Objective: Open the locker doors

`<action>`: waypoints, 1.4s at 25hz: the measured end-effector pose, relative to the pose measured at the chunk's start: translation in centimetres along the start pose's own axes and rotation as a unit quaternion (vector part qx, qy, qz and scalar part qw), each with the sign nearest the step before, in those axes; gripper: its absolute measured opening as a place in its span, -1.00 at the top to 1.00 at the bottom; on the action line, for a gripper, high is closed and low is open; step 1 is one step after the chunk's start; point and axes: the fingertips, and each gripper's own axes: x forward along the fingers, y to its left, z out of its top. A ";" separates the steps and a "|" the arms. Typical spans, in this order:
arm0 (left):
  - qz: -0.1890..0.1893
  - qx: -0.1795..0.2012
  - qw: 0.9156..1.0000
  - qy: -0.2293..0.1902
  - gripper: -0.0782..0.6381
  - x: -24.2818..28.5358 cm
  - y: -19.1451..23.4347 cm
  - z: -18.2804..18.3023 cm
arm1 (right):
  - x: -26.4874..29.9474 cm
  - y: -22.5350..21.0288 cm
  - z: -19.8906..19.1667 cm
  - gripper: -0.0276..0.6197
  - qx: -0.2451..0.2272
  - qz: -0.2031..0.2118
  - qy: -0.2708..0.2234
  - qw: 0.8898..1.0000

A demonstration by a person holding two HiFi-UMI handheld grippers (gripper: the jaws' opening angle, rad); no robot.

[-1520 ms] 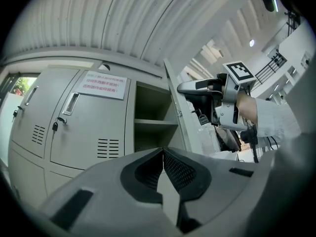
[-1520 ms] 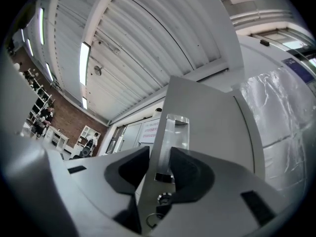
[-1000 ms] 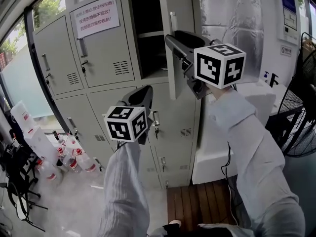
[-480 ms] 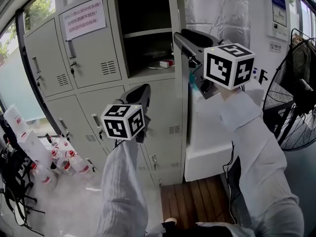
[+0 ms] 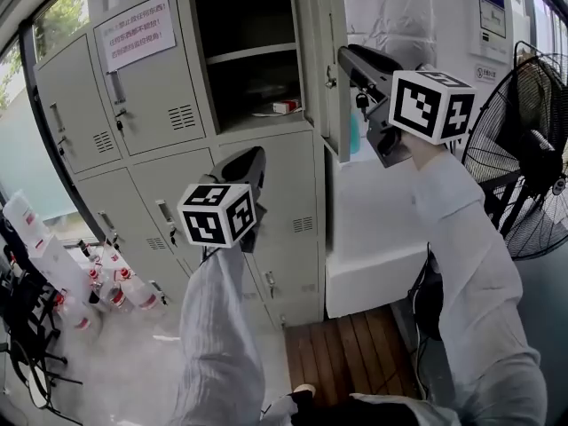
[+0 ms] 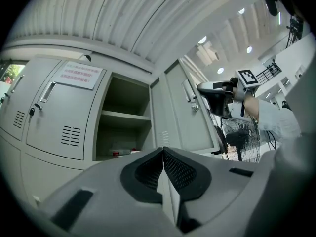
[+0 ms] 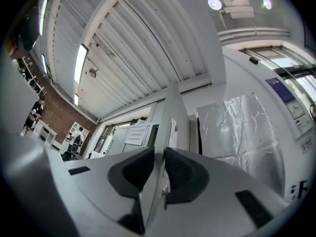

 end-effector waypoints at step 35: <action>0.003 -0.011 0.998 0.060 0.76 -1.0 -2.8 -6.0 | -4.2 -8.0 -1.6 0.82 0.010 -0.082 0.023 0.996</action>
